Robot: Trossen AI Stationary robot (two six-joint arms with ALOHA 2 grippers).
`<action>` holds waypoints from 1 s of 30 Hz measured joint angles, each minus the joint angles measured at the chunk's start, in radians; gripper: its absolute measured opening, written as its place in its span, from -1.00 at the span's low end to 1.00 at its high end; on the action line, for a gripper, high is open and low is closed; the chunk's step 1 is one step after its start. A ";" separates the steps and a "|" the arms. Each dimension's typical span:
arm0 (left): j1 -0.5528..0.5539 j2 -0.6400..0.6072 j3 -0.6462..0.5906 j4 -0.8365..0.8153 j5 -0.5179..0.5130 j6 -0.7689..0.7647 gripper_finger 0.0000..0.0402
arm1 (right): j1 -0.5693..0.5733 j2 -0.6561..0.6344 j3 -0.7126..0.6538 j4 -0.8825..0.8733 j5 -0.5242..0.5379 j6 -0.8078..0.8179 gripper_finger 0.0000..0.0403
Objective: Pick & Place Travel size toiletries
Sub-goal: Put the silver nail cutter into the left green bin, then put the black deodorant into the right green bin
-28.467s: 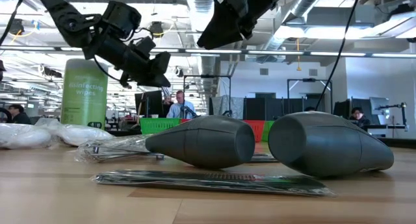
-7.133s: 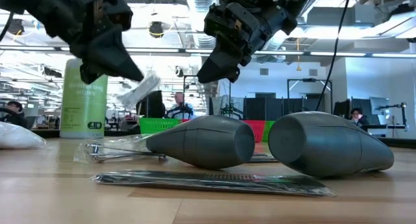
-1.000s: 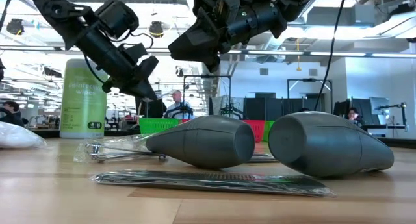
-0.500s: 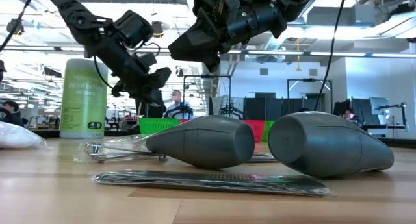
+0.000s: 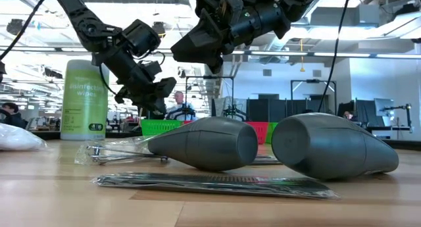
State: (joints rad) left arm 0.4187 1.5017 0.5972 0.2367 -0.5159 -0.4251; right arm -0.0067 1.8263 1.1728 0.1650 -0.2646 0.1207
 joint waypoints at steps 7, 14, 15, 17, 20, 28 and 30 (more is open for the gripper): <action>0.000 0.000 0.000 0.006 0.000 0.001 -0.60 | 0.000 0.000 0.000 0.000 0.000 0.000 -0.54; 0.000 0.000 0.000 0.010 0.000 0.001 -0.62 | 0.000 0.000 0.000 0.000 0.000 0.000 -0.54; 0.000 0.000 0.000 0.012 0.000 0.001 -0.62 | 0.000 0.000 0.000 0.000 0.000 0.000 -0.54; 0.000 0.000 0.000 0.014 0.000 0.001 -0.61 | 0.000 0.000 0.000 0.000 0.000 0.000 -0.54; -0.006 -0.009 -0.001 0.014 0.040 0.007 -0.61 | 0.001 0.000 0.000 -0.002 0.000 0.000 -0.54; -0.136 -0.077 -0.004 0.018 0.266 0.132 -0.62 | 0.013 0.000 0.000 -0.018 0.000 0.000 -0.54; -0.181 -0.093 -0.004 0.017 0.307 0.132 -0.62 | 0.013 0.000 0.000 -0.028 0.000 0.000 -0.54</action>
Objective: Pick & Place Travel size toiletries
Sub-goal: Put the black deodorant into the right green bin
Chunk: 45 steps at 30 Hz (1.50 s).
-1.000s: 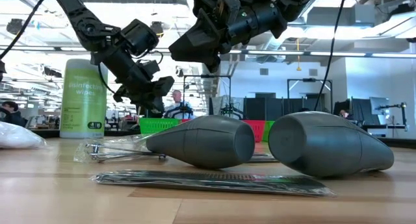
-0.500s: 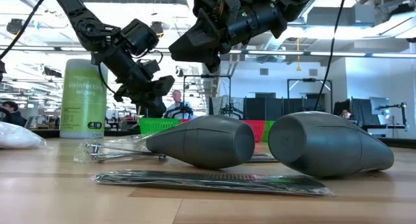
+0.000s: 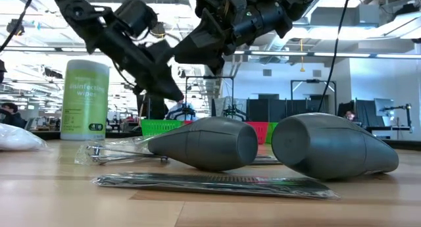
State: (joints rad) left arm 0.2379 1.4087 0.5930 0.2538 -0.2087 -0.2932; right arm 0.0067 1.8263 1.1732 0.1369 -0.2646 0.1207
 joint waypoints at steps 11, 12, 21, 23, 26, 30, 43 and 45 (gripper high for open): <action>-0.221 -0.016 0.000 -0.011 0.025 -0.010 -0.62 | 0.054 0.000 0.000 -0.143 0.000 0.003 -0.54; -0.236 -0.016 0.000 -0.011 0.025 -0.010 -0.62 | 0.066 0.000 0.000 -0.159 0.000 0.003 -0.54; -0.370 -0.015 0.000 -0.011 0.024 -0.040 -0.62 | 0.196 0.000 0.000 -0.237 0.000 0.074 -0.54; -0.398 -0.015 0.000 -0.011 0.024 -0.055 -0.62 | 0.231 0.000 0.000 -0.238 0.000 0.102 -0.54; -0.437 -0.015 0.000 -0.011 0.024 -0.059 -0.62 | 0.282 0.000 0.000 -0.215 0.000 0.138 -0.54; -0.470 -0.015 0.000 -0.010 0.024 -0.060 -0.62 | 0.347 0.025 0.002 -0.121 0.002 0.149 -0.54; -0.501 -0.015 0.000 -0.009 0.024 -0.085 -0.62 | 0.411 0.134 0.072 -0.023 0.007 0.318 -0.53; -0.501 -0.015 0.000 -0.009 0.024 -0.086 -0.62 | 0.414 0.134 0.082 -0.056 0.005 0.323 -0.50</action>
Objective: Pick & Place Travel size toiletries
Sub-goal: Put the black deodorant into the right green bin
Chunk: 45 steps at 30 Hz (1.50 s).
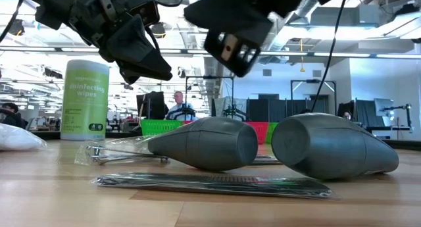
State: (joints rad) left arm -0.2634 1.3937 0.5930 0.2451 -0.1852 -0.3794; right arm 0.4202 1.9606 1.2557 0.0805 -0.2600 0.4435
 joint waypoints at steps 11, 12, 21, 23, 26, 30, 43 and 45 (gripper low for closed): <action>0.000 0.000 0.000 0.000 0.000 -0.003 -0.62 | -0.001 0.000 0.002 -0.129 0.077 0.032 0.08; 0.000 0.000 0.000 0.000 0.000 -0.003 -0.62 | 0.000 0.000 0.002 -0.135 0.094 0.033 0.11; 0.000 0.000 0.000 0.002 0.000 -0.019 -0.62 | -0.017 0.000 0.002 -0.133 0.134 0.014 0.22; 0.000 0.000 0.000 0.002 0.000 -0.021 -0.62 | -0.021 0.006 0.002 -0.132 0.137 0.018 0.22; 0.000 0.000 0.000 0.002 0.000 -0.021 -0.62 | -0.030 0.010 0.001 -0.137 0.156 0.017 0.22; 0.000 0.000 0.000 0.002 0.000 -0.020 -0.62 | -0.045 0.009 0.002 -0.137 0.169 0.017 0.22; 0.000 0.000 0.000 0.002 0.000 -0.019 -0.62 | -0.058 0.009 0.002 -0.216 0.216 0.054 0.22; 0.000 0.000 0.000 0.002 0.000 -0.019 -0.62 | -0.053 0.009 0.002 -0.216 0.217 0.055 0.22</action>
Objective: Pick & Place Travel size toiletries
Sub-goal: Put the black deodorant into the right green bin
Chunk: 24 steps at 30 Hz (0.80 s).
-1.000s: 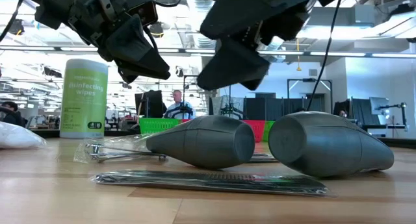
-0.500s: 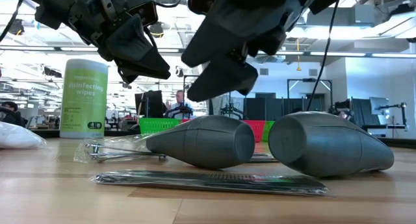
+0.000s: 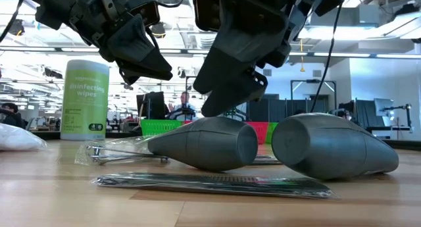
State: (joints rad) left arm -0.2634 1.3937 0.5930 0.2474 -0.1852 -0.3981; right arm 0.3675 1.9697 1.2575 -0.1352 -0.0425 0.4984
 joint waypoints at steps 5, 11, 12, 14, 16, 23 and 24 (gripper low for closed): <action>0.000 0.000 0.000 0.000 0.000 0.000 -0.62 | 0.013 0.000 0.000 -0.010 0.025 0.000 0.22; 0.000 0.000 0.000 0.000 0.000 0.000 -0.62 | 0.012 -0.001 0.000 -0.033 0.051 0.011 0.22; 0.000 0.000 0.000 0.000 0.000 0.000 -0.62 | 0.012 -0.001 0.000 -0.033 0.051 0.014 0.22; 0.000 0.000 0.000 0.000 0.000 0.000 -0.62 | 0.012 -0.001 0.000 -0.034 0.051 0.023 0.22; 0.000 0.000 0.000 0.000 0.000 0.000 -0.62 | 0.016 -0.001 0.000 -0.033 0.051 0.027 0.22; 0.000 0.000 0.000 0.000 0.000 0.000 -0.62 | 0.027 0.036 -0.001 -0.019 0.069 0.060 0.22; 0.000 0.000 0.000 0.000 0.000 0.000 -0.62 | 0.030 0.046 0.000 -0.009 0.065 0.071 0.22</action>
State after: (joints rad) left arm -0.2634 1.3937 0.5930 0.2474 -0.1856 -0.3977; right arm 0.3977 2.0158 1.2577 -0.1442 0.0222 0.5694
